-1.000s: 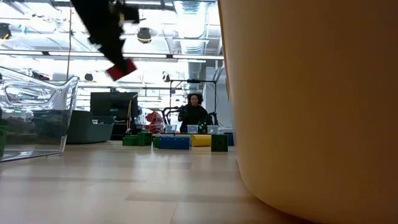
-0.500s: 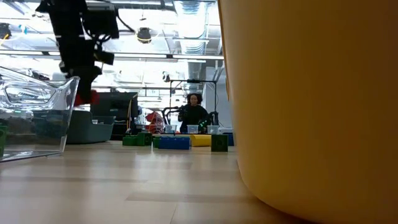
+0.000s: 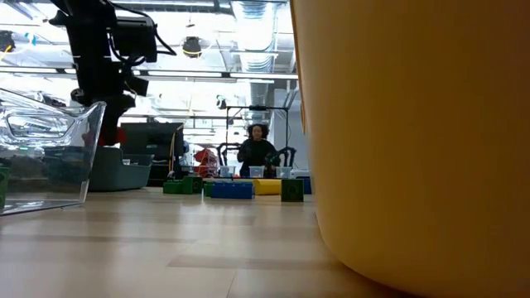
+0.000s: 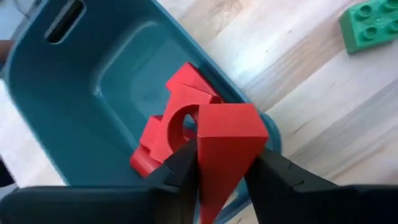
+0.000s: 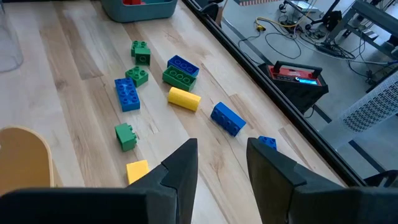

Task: Sort blocks
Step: Put the red wooden block into the green bin, then put the green game piece into the left transparent bin

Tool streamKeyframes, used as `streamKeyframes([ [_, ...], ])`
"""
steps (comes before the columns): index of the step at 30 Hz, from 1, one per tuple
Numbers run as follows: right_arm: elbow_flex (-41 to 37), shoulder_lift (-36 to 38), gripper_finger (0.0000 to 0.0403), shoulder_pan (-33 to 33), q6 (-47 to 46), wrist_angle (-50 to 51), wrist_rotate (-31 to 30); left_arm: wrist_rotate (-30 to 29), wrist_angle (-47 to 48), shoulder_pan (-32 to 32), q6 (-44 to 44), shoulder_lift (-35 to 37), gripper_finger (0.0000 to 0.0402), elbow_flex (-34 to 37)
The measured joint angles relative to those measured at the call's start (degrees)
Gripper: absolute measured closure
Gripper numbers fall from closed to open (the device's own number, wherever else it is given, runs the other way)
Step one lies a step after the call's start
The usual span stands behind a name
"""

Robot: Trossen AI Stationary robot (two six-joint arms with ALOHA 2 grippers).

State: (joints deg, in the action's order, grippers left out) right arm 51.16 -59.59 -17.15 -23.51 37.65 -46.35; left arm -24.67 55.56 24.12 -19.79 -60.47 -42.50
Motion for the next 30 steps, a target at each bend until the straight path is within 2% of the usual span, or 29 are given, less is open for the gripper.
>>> streamKeyframes([
  [5,0.0,0.0,0.0251,0.0,0.0,-0.1,0.0,0.6,-0.3,0.0,0.5,0.0,0.0269,-0.7],
  [13,0.0,0.0,0.0251,0.0,0.0,-0.3,0.0,0.6,-0.7,0.0,3.6,0.0,0.0267,-5.7],
  [17,0.0,0.0,0.0251,0.8,0.9,-1.0,0.0,7.4,-8.3,-0.6,6.4,-1.3,0.0266,-7.4],
  [20,0.0,0.0,0.0251,1.2,0.9,-1.3,0.0,10.5,-12.2,-2.2,7.8,-5.3,0.0266,-7.6],
  [25,0.0,0.0,0.0251,1.2,1.0,-1.3,0.0,11.9,-18.1,-4.4,9.3,-14.8,0.0266,-7.8],
  [30,0.0,0.0,0.0251,1.1,1.1,-1.2,0.0,14.3,-20.0,-5.8,9.3,-23.6,0.0266,-12.3],
])
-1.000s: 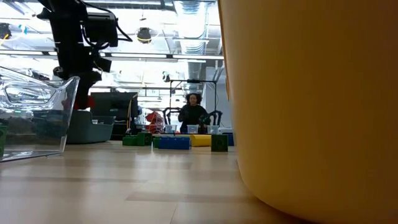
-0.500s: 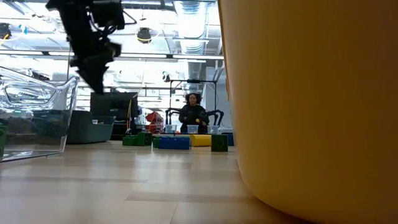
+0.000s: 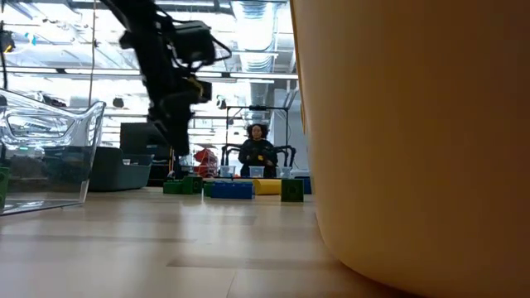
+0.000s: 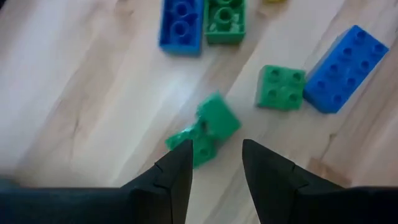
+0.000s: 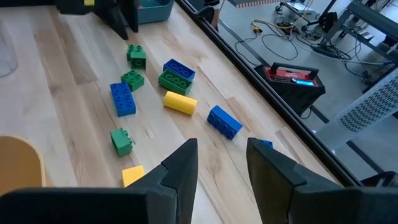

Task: Sort blocks
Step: Put the green game piece into the left transparent bin

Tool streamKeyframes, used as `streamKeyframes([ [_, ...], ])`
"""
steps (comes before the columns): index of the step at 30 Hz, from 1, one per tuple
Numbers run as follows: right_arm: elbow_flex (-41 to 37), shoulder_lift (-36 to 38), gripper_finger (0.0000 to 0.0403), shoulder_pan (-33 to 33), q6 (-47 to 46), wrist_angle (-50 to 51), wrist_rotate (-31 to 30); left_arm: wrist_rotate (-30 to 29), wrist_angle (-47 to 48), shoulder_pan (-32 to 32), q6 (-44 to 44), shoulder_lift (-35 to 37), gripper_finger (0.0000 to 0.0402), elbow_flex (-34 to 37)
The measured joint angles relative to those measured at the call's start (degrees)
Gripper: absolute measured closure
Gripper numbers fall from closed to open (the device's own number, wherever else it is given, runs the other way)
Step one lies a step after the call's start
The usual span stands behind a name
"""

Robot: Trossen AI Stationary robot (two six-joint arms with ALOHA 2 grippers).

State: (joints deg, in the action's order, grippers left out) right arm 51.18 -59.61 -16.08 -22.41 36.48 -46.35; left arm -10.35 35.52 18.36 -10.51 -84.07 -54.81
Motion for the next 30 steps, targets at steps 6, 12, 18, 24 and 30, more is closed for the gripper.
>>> streamKeyframes([
  [6,0.0,0.0,0.0251,0.0,0.0,0.7,0.0,-2.4,2.4,-1.5,0.9,-8.7,0.0266,-6.2],
  [12,0.0,0.0,0.0251,0.0,0.0,0.8,0.7,-3.7,2.9,-1.3,-0.7,-14.2,0.0266,-8.8],
  [18,0.0,0.0,0.0251,0.0,0.0,0.8,0.8,-4.1,3.5,-1.2,-1.8,-16.5,0.0266,-8.9],
  [24,0.0,0.0,0.0251,0.0,0.0,0.7,0.9,-3.3,2.5,-1.3,-0.7,-16.7,0.0267,-8.9],
  [30,0.0,0.0,0.0251,0.0,0.0,0.6,0.9,0.7,2.8,-1.4,1.0,-19.4,0.0278,-8.9],
])
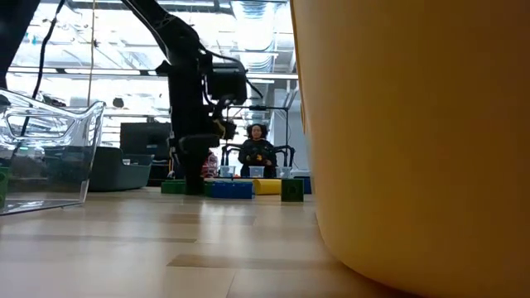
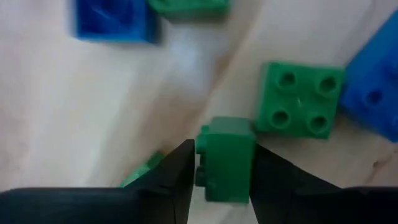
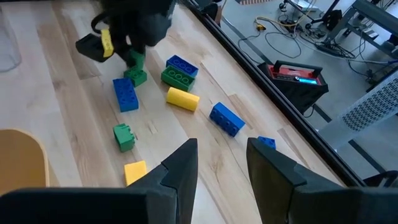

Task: Sort blocks
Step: Put the green game piece into the left transparent bin

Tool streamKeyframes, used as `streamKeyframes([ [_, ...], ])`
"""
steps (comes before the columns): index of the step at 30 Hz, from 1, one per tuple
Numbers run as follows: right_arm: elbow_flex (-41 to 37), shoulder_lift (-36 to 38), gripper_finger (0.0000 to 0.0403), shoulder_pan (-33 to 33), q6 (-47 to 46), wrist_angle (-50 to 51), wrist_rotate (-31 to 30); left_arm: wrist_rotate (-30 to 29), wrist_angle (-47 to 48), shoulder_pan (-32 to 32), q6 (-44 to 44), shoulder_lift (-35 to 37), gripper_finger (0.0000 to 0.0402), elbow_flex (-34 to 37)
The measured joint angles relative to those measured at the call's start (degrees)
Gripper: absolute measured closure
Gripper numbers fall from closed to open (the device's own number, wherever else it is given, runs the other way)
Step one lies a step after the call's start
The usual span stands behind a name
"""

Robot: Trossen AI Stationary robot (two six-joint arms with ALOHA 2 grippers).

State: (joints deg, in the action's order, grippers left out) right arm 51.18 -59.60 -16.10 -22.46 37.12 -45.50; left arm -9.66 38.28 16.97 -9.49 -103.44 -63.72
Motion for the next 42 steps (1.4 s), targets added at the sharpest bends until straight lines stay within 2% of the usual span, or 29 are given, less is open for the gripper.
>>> streamKeyframes([
  [6,0.0,0.0,0.0251,0.0,0.0,0.3,0.0,0.9,-0.2,-1.3,2.7,-1.4,0.0312,-0.2],
  [9,0.0,0.0,0.0251,0.0,0.0,0.3,0.0,1.1,0.2,-2.1,4.0,0.0,0.0316,-0.3],
  [15,0.0,0.0,0.0251,0.0,-0.4,1.1,0.0,-0.6,4.3,-5.6,4.5,8.0,0.0316,-0.3],
  [19,0.0,0.0,0.0251,0.0,-1.0,1.9,0.1,-2.1,7.7,-10.4,2.3,16.5,0.0316,-0.2],
  [25,0.0,0.0,0.0251,0.0,-1.1,1.8,0.1,6.8,10.9,-23.0,-8.4,27.7,0.0314,-0.3],
  [30,0.0,0.0,0.0251,0.1,-1.1,1.3,0.1,11.0,13.5,-36.6,-14.4,32.3,0.0312,-0.3],
  [33,0.0,0.0,0.0251,0.1,-1.2,0.8,0.1,10.8,16.8,-43.0,-23.1,32.7,0.0312,-0.2],
  [36,0.0,0.0,0.0251,0.1,-1.2,0.3,0.1,7.6,22.1,-47.7,-31.9,31.1,0.0311,1.8],
  [39,0.0,0.0,0.0251,0.1,-1.2,0.2,0.2,6.2,22.9,-50.1,-38.3,29.2,0.0308,5.4],
  [42,0.0,0.0,0.0251,0.1,-1.2,0.1,0.2,6.0,22.4,-50.5,-41.0,27.0,0.029,7.2],
])
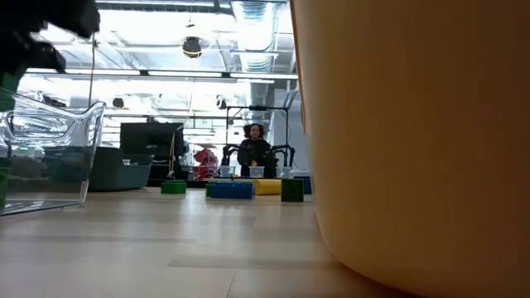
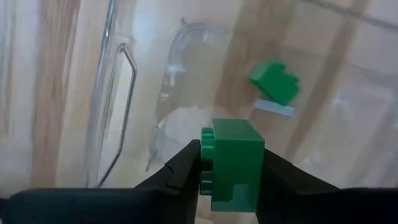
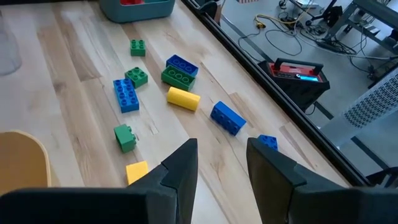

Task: Sort blocks
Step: Put the green game piece into the left transparent bin

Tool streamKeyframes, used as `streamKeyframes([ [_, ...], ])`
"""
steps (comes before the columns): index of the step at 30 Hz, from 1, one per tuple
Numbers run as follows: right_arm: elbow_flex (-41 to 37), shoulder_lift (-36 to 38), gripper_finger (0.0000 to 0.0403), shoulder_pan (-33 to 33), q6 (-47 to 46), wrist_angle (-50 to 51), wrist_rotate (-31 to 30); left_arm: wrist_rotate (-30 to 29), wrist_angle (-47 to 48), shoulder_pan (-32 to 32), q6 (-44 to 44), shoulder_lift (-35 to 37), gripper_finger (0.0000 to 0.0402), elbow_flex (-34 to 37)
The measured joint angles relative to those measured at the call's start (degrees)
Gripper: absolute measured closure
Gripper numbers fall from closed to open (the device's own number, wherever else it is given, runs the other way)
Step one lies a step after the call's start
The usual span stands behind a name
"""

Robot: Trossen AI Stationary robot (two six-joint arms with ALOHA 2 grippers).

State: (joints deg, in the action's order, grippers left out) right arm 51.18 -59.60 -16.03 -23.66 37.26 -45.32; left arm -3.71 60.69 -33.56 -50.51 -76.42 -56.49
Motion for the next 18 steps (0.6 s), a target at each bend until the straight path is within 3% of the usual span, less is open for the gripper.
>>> streamKeyframes([
  [6,0.0,0.0,0.0251,0.0,0.0,0.0,0.0,4.0,0.1,1.1,2.6,-3.3,0.0238,-0.7],
  [10,0.0,0.0,0.0251,0.0,0.2,0.0,0.0,5.3,0.1,3.5,6.8,-3.5,0.023,-4.7],
  [12,0.0,0.0,0.0251,0.0,0.2,-0.1,0.0,1.3,0.5,5.1,10.0,-3.5,0.0232,-7.5],
  [18,0.0,0.0,0.0251,-0.1,0.1,-0.5,0.0,-19.0,1.3,13.5,21.3,-3.4,0.0238,-10.5],
])
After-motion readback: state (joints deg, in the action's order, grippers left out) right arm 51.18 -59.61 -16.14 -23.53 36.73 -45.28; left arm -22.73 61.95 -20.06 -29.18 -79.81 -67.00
